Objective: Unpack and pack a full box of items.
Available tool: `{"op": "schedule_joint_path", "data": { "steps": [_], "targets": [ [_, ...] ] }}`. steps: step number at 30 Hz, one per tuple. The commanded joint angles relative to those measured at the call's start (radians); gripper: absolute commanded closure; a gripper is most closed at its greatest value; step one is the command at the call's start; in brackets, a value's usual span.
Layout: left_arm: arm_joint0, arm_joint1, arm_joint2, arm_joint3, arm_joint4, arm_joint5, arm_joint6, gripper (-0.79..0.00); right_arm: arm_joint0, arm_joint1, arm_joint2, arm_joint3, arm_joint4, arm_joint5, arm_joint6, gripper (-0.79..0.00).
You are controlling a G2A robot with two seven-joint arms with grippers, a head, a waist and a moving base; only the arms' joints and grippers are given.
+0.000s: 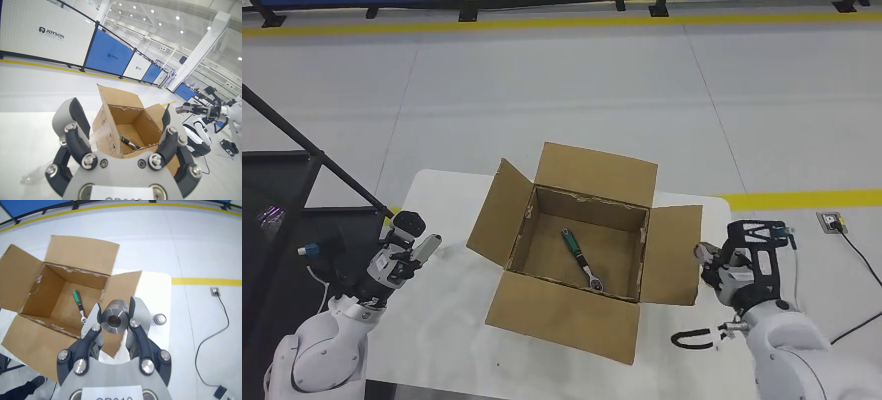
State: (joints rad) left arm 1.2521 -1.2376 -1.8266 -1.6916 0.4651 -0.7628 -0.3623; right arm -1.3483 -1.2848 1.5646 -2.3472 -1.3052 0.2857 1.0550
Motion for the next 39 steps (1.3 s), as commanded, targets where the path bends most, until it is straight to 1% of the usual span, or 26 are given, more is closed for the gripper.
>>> {"op": "schedule_joint_path", "data": {
  "steps": [1,3,5,8,12,13,18,23,28,29,30,34,35,37,38,39],
  "targets": [
    [0.000,0.000,0.000,0.000,0.000,0.000,0.000,-0.785,-0.080,-0.001,0.072,0.027,0.052,0.011,-0.044,0.000],
    [0.000,0.000,0.000,0.000,0.000,0.000,0.000,-0.785,-0.137,-0.002,0.129,0.074,0.104,0.013,-0.090,0.000],
    [0.000,0.000,0.000,0.000,0.000,0.000,0.000,-0.785,-0.174,-0.003,0.162,0.121,0.158,0.004,-0.126,0.000],
    [0.000,0.000,0.000,0.000,0.000,0.000,0.000,-0.785,-0.189,-0.004,0.178,0.241,0.233,-0.031,-0.150,0.000],
    [0.000,0.000,0.000,0.000,0.000,0.000,0.000,-0.785,-0.134,-0.004,0.170,0.404,0.293,-0.060,-0.199,0.000],
    [0.000,0.000,0.000,0.000,0.000,0.000,0.000,-0.785,-0.121,-0.003,0.172,0.448,0.285,-0.060,-0.204,0.000],
    [0.000,0.000,0.000,0.000,0.000,0.000,0.000,-0.785,-0.063,-0.001,0.163,0.573,0.317,-0.079,-0.217,0.000],
    [0.000,0.000,0.000,0.000,0.000,0.000,0.000,-0.785,-0.034,0.002,0.147,0.625,0.303,-0.070,-0.215,0.000],
    [0.000,0.000,0.000,0.000,0.000,0.000,0.000,-0.785,-0.021,0.003,0.133,0.641,0.307,-0.063,-0.216,0.000],
    [0.000,0.000,0.000,0.000,0.000,0.000,0.000,-0.785,-0.020,0.003,0.129,0.643,0.307,-0.061,-0.219,-0.086],
    [0.000,0.000,0.000,0.000,0.000,0.000,0.000,-0.785,-0.018,0.003,0.124,0.645,0.307,-0.059,-0.221,-0.114],
    [0.000,0.000,0.000,0.000,0.000,0.000,0.000,-0.785,-0.014,0.004,0.111,0.649,0.308,-0.049,-0.227,-0.339],
    [0.000,0.000,0.000,0.000,0.000,0.000,0.000,-0.785,-0.014,0.004,0.107,0.649,0.310,-0.047,-0.225,-0.348],
    [0.000,0.000,0.000,0.000,0.000,0.000,0.000,-0.785,-0.014,0.004,0.102,0.646,0.309,-0.041,-0.224,-0.391],
    [0.000,0.000,0.000,0.000,0.000,0.000,0.000,-0.785,-0.014,0.004,0.100,0.640,0.309,-0.038,-0.227,-0.468],
    [0.000,0.000,0.000,0.000,0.000,0.000,0.000,-0.785,-0.016,0.004,0.099,0.633,0.308,-0.034,-0.233,-0.523]
  ]
}}
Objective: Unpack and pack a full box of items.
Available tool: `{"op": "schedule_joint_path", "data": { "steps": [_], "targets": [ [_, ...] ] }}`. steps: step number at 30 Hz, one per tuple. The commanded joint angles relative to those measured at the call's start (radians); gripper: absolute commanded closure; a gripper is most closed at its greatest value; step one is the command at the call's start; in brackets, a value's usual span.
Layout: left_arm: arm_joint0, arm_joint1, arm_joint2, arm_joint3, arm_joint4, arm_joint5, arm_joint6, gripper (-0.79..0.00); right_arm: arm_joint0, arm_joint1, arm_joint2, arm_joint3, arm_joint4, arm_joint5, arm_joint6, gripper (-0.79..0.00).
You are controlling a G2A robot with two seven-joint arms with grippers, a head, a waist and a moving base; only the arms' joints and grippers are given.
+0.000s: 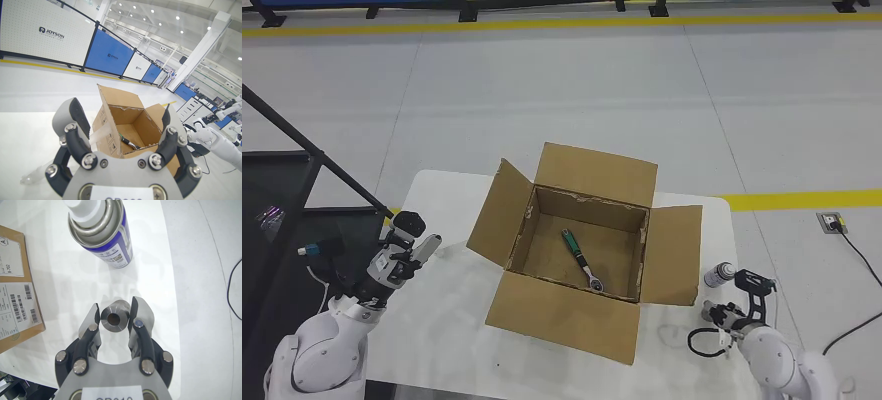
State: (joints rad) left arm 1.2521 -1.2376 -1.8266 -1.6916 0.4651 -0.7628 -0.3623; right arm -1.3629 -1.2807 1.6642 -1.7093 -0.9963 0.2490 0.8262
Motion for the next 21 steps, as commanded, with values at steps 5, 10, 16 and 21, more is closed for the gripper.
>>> {"op": "schedule_joint_path", "data": {
  "steps": [5,10,16,21],
  "targets": [
    [0.000,0.000,0.000,0.000,0.000,0.000,0.000,-0.785,-0.022,0.002,0.008,-0.116,-0.029,0.025,-0.043,-0.696],
    [0.000,0.000,0.000,0.000,0.000,0.000,0.000,-0.785,-0.039,0.007,0.020,-0.378,-0.095,0.011,-0.107,-0.720],
    [0.000,0.000,0.000,0.000,0.000,0.000,0.000,-0.785,0.085,0.008,-0.130,-0.517,-0.132,-0.114,-0.109,-0.767],
    [0.000,0.000,0.000,0.000,0.000,0.000,0.000,-0.785,0.365,-0.013,-0.405,-0.297,-0.090,-0.182,0.029,-0.785]
  ]
}}
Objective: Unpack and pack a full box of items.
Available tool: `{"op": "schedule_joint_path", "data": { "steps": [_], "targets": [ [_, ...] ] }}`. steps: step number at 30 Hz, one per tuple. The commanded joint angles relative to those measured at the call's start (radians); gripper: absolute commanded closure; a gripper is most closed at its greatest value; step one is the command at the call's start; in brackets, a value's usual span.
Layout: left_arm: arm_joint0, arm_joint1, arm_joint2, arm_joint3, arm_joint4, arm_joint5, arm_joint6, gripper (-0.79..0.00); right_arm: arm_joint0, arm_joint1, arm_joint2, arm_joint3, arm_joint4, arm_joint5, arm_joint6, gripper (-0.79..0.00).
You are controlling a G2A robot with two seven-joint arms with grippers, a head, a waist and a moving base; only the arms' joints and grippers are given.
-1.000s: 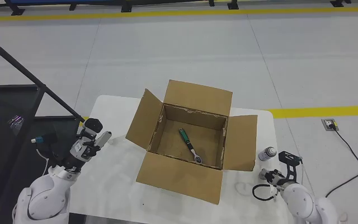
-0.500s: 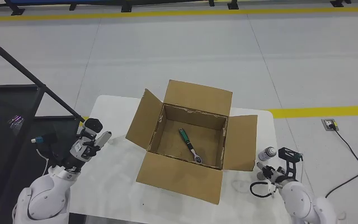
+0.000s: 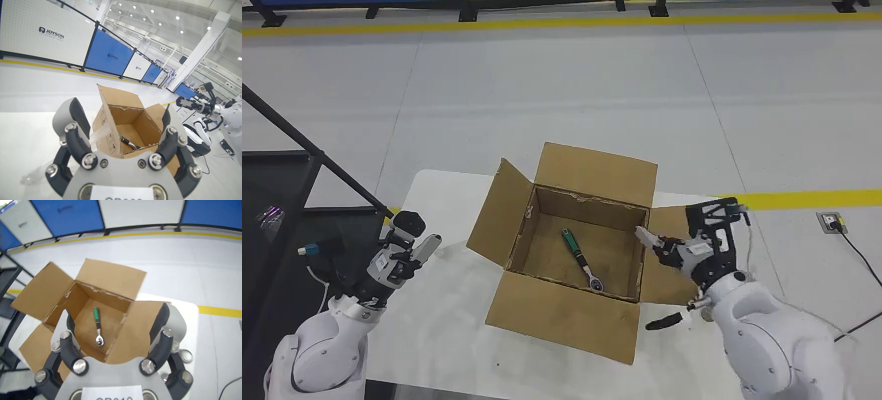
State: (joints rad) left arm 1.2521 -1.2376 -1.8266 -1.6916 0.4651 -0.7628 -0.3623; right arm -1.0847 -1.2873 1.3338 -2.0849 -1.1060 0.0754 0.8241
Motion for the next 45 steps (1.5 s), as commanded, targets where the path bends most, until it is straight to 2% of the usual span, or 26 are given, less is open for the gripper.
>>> {"op": "schedule_joint_path", "data": {
  "steps": [1,7,11,16,20,22,24,25,26,27,28,34,45],
  "targets": [
    [0.000,0.000,0.000,0.000,0.000,0.000,0.000,-0.785,0.148,-0.014,-0.122,0.141,0.019,-0.004,0.054,-0.785],
    [0.000,0.000,0.000,0.000,0.000,0.000,0.000,-0.785,0.423,-0.078,-0.369,0.511,0.130,0.021,0.111,-0.785],
    [0.000,0.000,0.000,0.000,0.000,0.000,0.000,-0.785,0.542,-0.122,-0.479,0.739,0.179,0.044,0.129,-0.785],
    [0.000,0.000,0.000,0.000,0.000,0.000,0.000,-0.785,0.642,-0.174,-0.577,0.951,0.223,0.063,0.155,-0.785],
    [0.000,0.000,0.000,0.000,0.000,0.000,0.000,-0.785,0.690,-0.214,-0.629,1.075,0.260,0.074,0.151,-0.785],
    [0.000,0.000,0.000,0.000,0.000,0.000,0.000,-0.785,0.710,-0.232,-0.649,1.137,0.276,0.075,0.143,-0.748],
    [0.000,0.000,0.000,0.000,0.000,0.000,0.000,-0.785,0.739,-0.251,-0.696,1.206,0.215,0.094,0.156,-0.653],
    [0.000,0.000,0.000,0.000,0.000,0.000,0.000,-0.785,0.743,-0.262,-0.702,1.222,0.238,0.093,0.155,-0.622],
    [0.000,0.000,0.000,0.000,0.000,0.000,0.000,-0.785,0.748,-0.272,-0.703,1.242,0.263,0.085,0.144,-0.551],
    [0.000,0.000,0.000,0.000,0.000,0.000,0.000,-0.785,0.757,-0.281,-0.716,1.268,0.253,0.085,0.143,-0.517],
    [0.000,0.000,0.000,0.000,0.000,0.000,0.000,-0.785,0.766,-0.290,-0.732,1.293,0.238,0.092,0.149,-0.434],
    [0.000,0.000,0.000,0.000,0.000,0.000,0.000,-0.785,0.796,-0.338,-0.755,1.405,0.265,0.092,0.125,-0.369],
    [0.000,0.000,0.000,0.000,0.000,0.000,0.000,-0.785,0.825,-0.394,-0.767,1.571,0.277,0.072,0.079,-0.348]
  ]
}}
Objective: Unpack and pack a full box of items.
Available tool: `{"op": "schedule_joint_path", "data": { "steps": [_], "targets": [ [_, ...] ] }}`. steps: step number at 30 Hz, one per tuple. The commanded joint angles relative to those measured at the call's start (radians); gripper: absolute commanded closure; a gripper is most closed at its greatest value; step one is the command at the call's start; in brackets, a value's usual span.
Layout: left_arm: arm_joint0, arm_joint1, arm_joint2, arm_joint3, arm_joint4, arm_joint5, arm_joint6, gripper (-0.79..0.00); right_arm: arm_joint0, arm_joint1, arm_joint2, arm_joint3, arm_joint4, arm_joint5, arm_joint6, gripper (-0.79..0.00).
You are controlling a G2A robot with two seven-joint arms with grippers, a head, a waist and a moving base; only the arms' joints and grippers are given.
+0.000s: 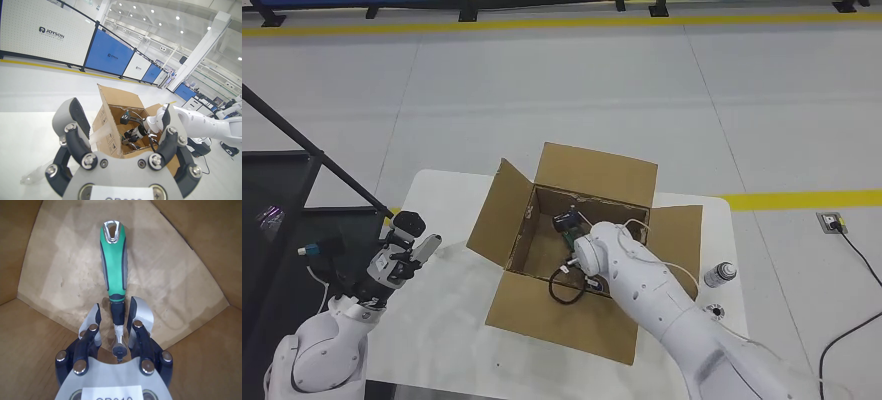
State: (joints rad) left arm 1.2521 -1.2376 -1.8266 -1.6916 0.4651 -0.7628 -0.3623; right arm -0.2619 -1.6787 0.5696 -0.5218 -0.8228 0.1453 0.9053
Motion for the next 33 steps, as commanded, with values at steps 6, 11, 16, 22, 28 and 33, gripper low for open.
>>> {"op": "schedule_joint_path", "data": {
  "steps": [6,11,16,22,28,33],
  "targets": [
    [0.000,0.000,0.000,0.000,0.000,0.000,0.000,-0.785,0.013,-0.028,-0.004,0.066,-0.003,-0.012,-0.011,-0.339],
    [0.000,0.000,0.000,0.000,0.000,0.000,0.000,-0.785,0.020,-0.046,-0.004,0.111,-0.003,-0.024,-0.018,-0.329],
    [0.000,0.000,0.000,0.000,0.000,0.000,0.000,-0.785,0.028,-0.061,-0.002,0.153,-0.005,-0.035,-0.034,-0.175],
    [0.000,0.000,0.000,0.000,0.000,0.000,0.000,-0.785,0.045,-0.072,0.015,0.175,0.010,-0.050,-0.068,0.000],
    [0.000,0.000,0.000,0.000,0.000,0.000,0.000,-0.785,0.068,-0.072,0.049,0.136,0.040,-0.069,-0.095,0.000],
    [0.000,0.000,0.000,0.000,0.000,0.000,0.000,-0.785,0.068,-0.055,0.076,0.050,0.037,-0.069,-0.074,0.000]
  ]
}}
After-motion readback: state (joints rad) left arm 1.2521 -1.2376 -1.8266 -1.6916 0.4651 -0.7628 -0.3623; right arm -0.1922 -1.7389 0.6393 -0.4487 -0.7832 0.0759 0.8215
